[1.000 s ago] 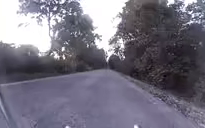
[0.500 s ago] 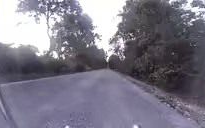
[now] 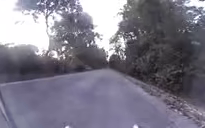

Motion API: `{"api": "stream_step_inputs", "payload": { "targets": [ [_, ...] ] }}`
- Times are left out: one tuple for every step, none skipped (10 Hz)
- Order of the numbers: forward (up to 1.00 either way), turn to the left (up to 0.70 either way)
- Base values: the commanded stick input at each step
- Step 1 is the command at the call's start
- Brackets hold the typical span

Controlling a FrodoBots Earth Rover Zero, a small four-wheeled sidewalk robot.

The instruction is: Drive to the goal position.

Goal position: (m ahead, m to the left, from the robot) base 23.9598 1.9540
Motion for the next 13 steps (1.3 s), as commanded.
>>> {"api": "stream_step_inputs", "payload": {
  "targets": [
    [0.70, 0.00],
    [0.70, 0.00],
    [0.70, 0.00],
    [0.70, 0.00],
    [0.70, 0.00],
    [0.70, 0.00],
    [0.70, 0.00],
    [0.70, 0.00],
    [0.70, 0.00],
    [0.70, 0.00],
    [0.70, 0.00],
    [0.70, 0.00],
    [0.70, 0.00]
  ]
}}
